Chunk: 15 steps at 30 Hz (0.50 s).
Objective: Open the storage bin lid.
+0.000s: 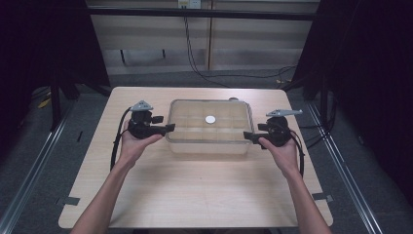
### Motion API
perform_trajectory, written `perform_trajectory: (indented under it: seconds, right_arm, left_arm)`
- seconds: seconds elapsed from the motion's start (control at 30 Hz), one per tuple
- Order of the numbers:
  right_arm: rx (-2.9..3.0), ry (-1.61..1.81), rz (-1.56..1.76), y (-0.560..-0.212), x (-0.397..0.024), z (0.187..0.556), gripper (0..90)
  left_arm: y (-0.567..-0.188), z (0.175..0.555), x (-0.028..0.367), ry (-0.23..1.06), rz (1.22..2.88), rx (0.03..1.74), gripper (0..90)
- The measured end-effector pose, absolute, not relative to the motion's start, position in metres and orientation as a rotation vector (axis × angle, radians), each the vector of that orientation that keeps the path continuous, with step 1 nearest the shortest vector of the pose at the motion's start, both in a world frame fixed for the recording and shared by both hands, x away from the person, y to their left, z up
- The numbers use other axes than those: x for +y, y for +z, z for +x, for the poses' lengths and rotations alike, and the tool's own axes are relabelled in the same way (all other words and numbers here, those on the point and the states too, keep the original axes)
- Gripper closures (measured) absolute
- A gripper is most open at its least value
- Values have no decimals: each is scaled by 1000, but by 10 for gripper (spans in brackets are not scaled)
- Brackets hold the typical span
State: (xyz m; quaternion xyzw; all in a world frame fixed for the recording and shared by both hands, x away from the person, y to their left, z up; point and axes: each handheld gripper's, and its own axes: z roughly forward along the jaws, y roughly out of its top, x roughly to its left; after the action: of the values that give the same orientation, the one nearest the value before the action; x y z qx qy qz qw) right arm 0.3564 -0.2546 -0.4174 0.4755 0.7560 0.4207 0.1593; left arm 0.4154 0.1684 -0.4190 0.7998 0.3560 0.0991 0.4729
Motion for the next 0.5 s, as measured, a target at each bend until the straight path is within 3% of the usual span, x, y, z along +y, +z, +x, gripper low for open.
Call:
perform_trajectory:
  seconds: [0.5]
  right_arm:
    - [2180,1174,1461,-432,-252,389,188]
  left_arm:
    - [-439,425,166,186,2007,930,216]
